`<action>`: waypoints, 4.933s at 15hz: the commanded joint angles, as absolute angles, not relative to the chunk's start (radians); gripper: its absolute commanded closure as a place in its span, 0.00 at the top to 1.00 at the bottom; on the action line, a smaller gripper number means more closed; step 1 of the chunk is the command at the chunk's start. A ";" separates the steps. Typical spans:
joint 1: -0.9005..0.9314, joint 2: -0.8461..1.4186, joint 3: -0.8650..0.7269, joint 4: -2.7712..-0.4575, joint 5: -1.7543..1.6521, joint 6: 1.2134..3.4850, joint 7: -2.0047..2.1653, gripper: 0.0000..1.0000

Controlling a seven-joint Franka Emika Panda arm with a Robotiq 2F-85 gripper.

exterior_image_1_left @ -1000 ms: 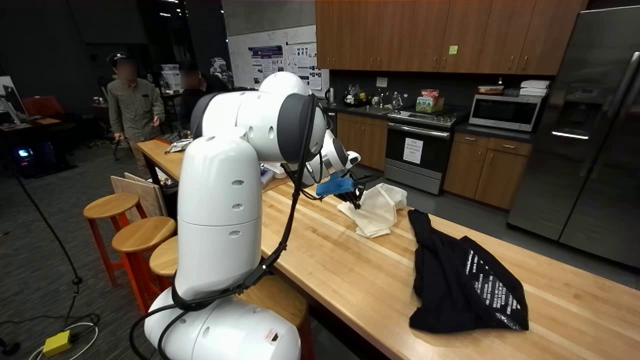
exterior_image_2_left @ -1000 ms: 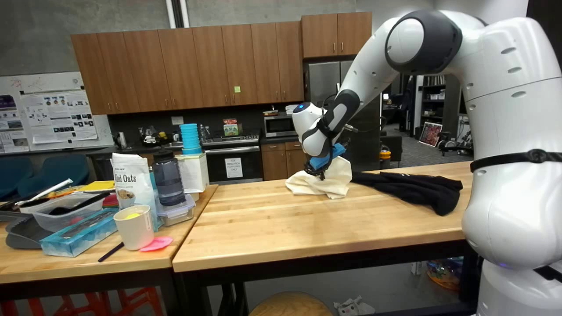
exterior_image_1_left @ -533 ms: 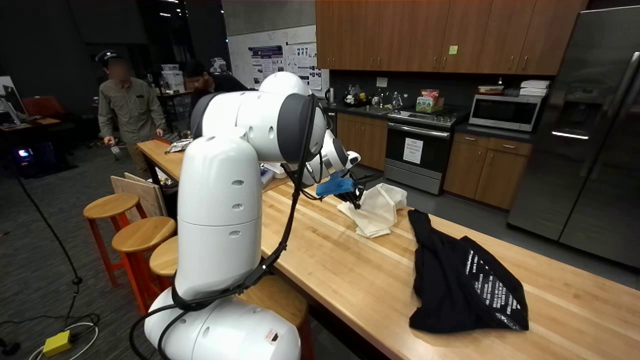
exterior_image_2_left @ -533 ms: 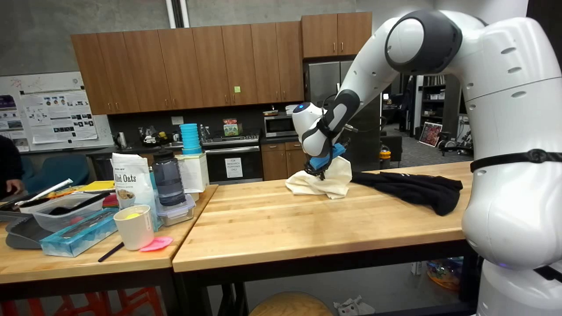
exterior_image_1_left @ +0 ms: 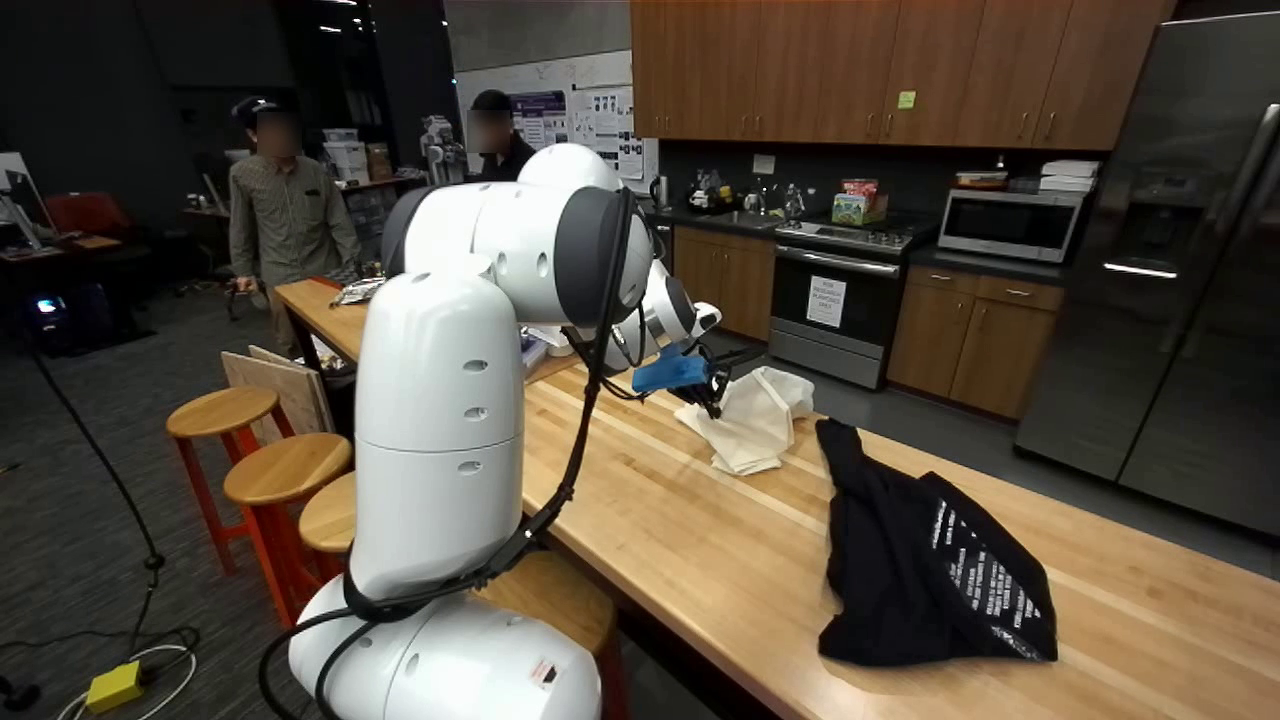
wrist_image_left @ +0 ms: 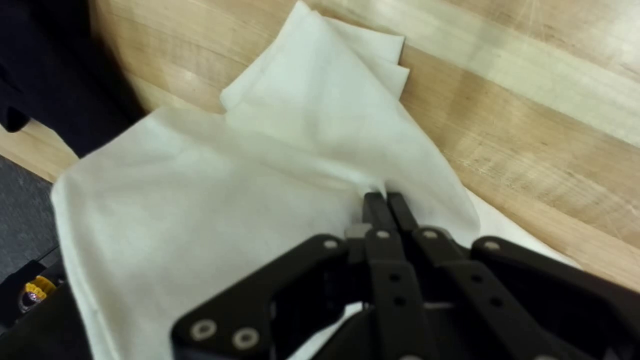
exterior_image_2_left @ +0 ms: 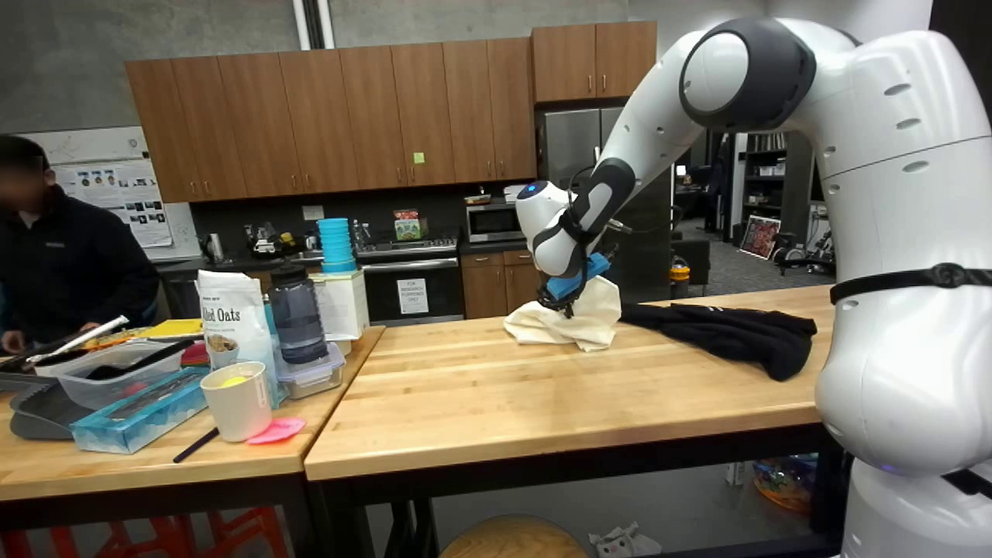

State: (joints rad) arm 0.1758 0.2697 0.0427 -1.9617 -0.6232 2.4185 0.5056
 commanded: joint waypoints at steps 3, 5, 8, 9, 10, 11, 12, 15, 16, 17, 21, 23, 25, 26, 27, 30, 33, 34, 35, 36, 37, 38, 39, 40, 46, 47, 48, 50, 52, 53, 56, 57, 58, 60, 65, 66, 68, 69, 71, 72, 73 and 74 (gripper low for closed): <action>0.190 0.269 0.028 -1.961 -0.616 2.419 0.500 0.00; 0.190 0.269 0.028 -1.961 -0.616 2.419 0.500 0.00; 0.190 0.269 0.028 -1.961 -0.616 2.419 0.500 0.00; 0.190 0.269 0.028 -1.961 -0.616 2.419 0.500 0.00; 0.190 0.269 0.028 -1.961 -0.616 2.419 0.500 0.00; 0.190 0.269 0.028 -1.961 -0.616 2.419 0.500 0.00; 0.190 0.269 0.028 -1.961 -0.616 2.419 0.500 0.00; 0.190 0.269 0.028 -1.961 -0.616 2.419 0.500 0.00; 0.190 0.269 0.028 -1.961 -0.616 2.419 0.500 0.00; 0.190 0.269 0.028 -1.961 -0.616 2.419 0.500 0.00; 0.190 0.269 0.028 -1.961 -0.616 2.419 0.500 0.00; 0.190 0.269 0.028 -1.961 -0.616 2.419 0.500 0.00; 0.190 0.269 0.028 -1.961 -0.616 2.419 0.500 0.00; 0.190 0.269 0.028 -1.961 -0.616 2.419 0.500 0.00; 0.190 0.269 0.028 -1.961 -0.616 2.419 0.500 0.00; 0.190 0.269 0.028 -1.961 -0.616 2.419 0.500 0.00; 0.190 0.269 0.028 -1.961 -0.616 2.419 0.500 0.00; 0.190 0.269 0.028 -1.961 -0.616 2.419 0.500 0.00; 0.190 0.269 0.028 -1.961 -0.616 2.419 0.500 0.00; 0.190 0.269 0.028 -1.961 -0.616 2.419 0.500 0.00; 0.190 0.269 0.028 -1.961 -0.616 2.419 0.500 0.00; 0.190 0.269 0.028 -1.961 -0.616 2.419 0.500 0.00; 0.190 0.269 0.028 -1.961 -0.616 2.419 0.500 0.00; 0.190 0.269 0.028 -1.961 -0.616 2.419 0.500 0.00; 0.193 0.271 0.025 -1.961 -0.620 2.420 0.502 0.00; 0.197 0.271 0.021 -1.961 -0.633 2.419 0.514 0.00; 0.204 0.273 0.012 -1.960 -0.657 2.419 0.538 0.00; 0.212 0.278 -0.004 -1.957 -0.695 2.410 0.577 0.00; 0.207 0.285 -0.017 -1.958 -0.717 2.404 0.608 0.00; 0.198 0.286 -0.021 -1.961 -0.715 2.405 0.614 0.00; 0.199 0.269 -0.045 -1.962 -0.754 2.405 0.663 0.00; 0.211 0.262 -0.052 -1.957 -0.798 2.400 0.692 0.00; 0.218 0.258 -0.051 -1.953 -0.839 2.395 0.716 0.00; 0.242 0.250 -0.033 -1.947 -0.944 2.382 0.768 0.00; 0.302 0.268 0.053 -1.946 -1.150 2.348 0.853 0.00; 0.310 0.270 0.072 -1.945 -1.167 2.334 0.858 0.00; 0.311 0.277 0.098 -1.945 -1.190 2.320 0.865 0.00; 0.309 0.279 0.107 -1.946 -1.199 2.316 0.871 0.00; 0.296 0.271 0.113 -1.958 -1.202 2.320 0.876 0.00; 0.287 0.265 0.110 -1.965 -1.200 2.325 0.880 0.00; 0.277 0.262 0.107 -1.969 -1.196 2.331 0.882 0.00; 0.265 0.259 0.103 -1.972 -1.189 2.333 0.885 0.00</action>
State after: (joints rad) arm 0.3036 0.2869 0.1021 -1.9446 -1.1715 2.3226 0.8620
